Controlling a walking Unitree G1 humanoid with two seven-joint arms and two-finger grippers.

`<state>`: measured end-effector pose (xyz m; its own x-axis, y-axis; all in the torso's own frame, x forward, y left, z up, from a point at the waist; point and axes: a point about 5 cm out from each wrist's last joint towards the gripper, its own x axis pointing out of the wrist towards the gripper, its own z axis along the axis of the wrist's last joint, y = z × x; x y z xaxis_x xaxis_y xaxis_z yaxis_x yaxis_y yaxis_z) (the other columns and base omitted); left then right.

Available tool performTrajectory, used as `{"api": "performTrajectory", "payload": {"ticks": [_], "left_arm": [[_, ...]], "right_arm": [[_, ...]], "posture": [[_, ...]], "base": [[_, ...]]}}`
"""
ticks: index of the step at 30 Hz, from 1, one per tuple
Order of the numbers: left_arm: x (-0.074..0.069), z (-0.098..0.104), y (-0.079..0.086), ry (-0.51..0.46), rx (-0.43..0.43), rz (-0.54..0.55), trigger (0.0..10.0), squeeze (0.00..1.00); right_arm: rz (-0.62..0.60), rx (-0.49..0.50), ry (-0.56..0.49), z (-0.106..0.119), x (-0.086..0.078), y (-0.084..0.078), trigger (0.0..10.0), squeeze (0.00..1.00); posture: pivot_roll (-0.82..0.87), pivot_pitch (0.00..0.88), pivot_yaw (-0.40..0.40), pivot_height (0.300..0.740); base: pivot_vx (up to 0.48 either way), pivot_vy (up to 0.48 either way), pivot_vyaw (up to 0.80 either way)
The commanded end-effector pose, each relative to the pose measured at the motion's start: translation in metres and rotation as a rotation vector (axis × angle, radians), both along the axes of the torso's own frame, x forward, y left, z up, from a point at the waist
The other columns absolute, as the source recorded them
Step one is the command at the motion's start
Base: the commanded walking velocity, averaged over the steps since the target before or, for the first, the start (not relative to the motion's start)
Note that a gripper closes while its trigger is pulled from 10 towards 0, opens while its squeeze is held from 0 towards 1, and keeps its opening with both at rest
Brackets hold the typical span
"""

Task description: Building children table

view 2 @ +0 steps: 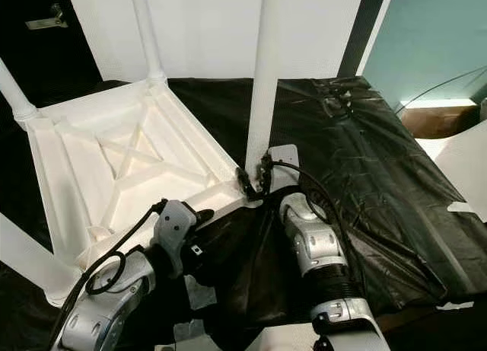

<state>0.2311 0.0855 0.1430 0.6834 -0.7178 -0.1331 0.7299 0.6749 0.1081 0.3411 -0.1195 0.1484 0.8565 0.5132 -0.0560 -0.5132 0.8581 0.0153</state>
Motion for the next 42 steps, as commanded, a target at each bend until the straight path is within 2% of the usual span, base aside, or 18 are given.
{"api": "performTrajectory", "payload": {"ticks": [1,3,7,8,10,16,17,18,19,21,30,31,32,33,40,42], "left_arm": [[0.002,-0.003,0.001,0.003,0.009,0.026,10.0,0.00],[0.003,-0.002,0.001,-0.005,0.009,0.024,10.0,0.00],[0.005,0.000,0.001,-0.014,0.007,0.023,10.0,0.00],[0.006,0.001,0.001,-0.021,0.008,0.018,10.0,0.00],[0.007,0.001,0.000,-0.023,0.010,0.013,10.0,0.00],[0.008,0.002,0.000,-0.026,0.015,0.007,10.0,0.00],[0.009,0.002,0.000,-0.028,0.015,0.005,10.0,0.00],[0.009,0.002,0.000,-0.028,0.015,0.005,10.0,0.00],[0.009,0.002,-0.001,-0.029,0.015,0.004,10.0,0.00],[0.009,0.002,-0.001,-0.029,0.016,0.003,10.0,0.00],[0.011,0.001,-0.001,-0.032,0.020,-0.001,10.0,0.00],[0.011,0.001,-0.001,-0.033,0.020,-0.005,10.0,0.00],[0.011,0.001,-0.001,-0.033,0.020,-0.005,10.0,0.00],[0.011,0.001,-0.002,-0.033,0.019,-0.010,10.0,0.00],[0.009,-0.001,-0.006,-0.022,0.014,-0.023,10.0,0.00],[0.008,-0.002,-0.008,-0.017,0.011,-0.030,10.0,0.00]], "right_arm": [[0.087,-0.014,-0.016,0.004,0.003,-0.005,10.0,0.00],[0.159,-0.069,-0.035,0.006,0.008,-0.011,10.0,0.00],[0.219,-0.118,-0.037,0.004,0.013,-0.013,10.0,0.00],[0.289,-0.156,-0.026,0.002,0.016,-0.012,10.0,0.00],[0.346,-0.174,-0.016,0.000,0.016,-0.007,10.0,0.00],[0.434,-0.209,-0.010,-0.002,0.018,0.001,10.0,0.00],[0.457,-0.219,-0.008,-0.002,0.021,0.003,4.3,0.00],[0.457,-0.219,-0.008,-0.002,0.021,0.003,4.3,0.00],[0.452,-0.227,-0.006,-0.004,0.022,0.003,0.3,0.00],[0.448,-0.232,-0.001,-0.005,0.022,0.002,0.0,0.00],[0.429,-0.206,0.024,-0.014,0.023,-0.003,0.0,0.00],[0.418,-0.196,0.030,-0.016,0.022,-0.005,2.4,0.00],[0.418,-0.196,0.030,-0.016,0.022,-0.005,2.4,0.00],[0.404,-0.175,0.037,-0.018,0.021,-0.006,10.0,0.00],[0.337,-0.123,0.067,-0.024,0.017,-0.004,10.0,0.00],[0.281,-0.107,0.060,-0.026,0.014,0.000,10.0,0.00]], "posture": [[0.12,0.006,-0.051,0.740],[0.12,0.000,-0.051,0.740],[0.11,0.000,-0.046,0.740],[0.11,0.000,-0.046,0.740],[0.11,0.000,-0.042,0.740],[0.11,0.000,-0.039,0.740],[0.11,0.000,-0.039,0.740],[0.11,0.000,-0.039,0.740],[0.12,0.000,-0.039,0.740],[0.12,0.000,-0.040,0.740],[0.11,0.000,-0.034,0.740],[0.10,0.000,-0.034,0.740],[0.10,0.000,-0.034,0.740],[0.10,0.000,-0.035,0.740],[0.09,0.000,-0.037,0.740],[0.09,0.000,-0.043,0.740]], "base": [[0.000,0.000,0.00],[0.000,0.000,0.00],[0.000,0.000,0.00],[0.000,0.000,0.00],[0.000,0.000,0.00],[0.000,0.000,0.00],[0.000,0.000,0.00],[0.000,0.000,0.00],[0.000,0.000,0.00],[0.000,0.000,0.00],[0.000,0.000,0.00],[0.000,0.000,0.00],[0.000,0.000,0.00],[0.000,0.000,0.00],[0.000,0.000,0.00],[0.000,0.000,0.00]]}}
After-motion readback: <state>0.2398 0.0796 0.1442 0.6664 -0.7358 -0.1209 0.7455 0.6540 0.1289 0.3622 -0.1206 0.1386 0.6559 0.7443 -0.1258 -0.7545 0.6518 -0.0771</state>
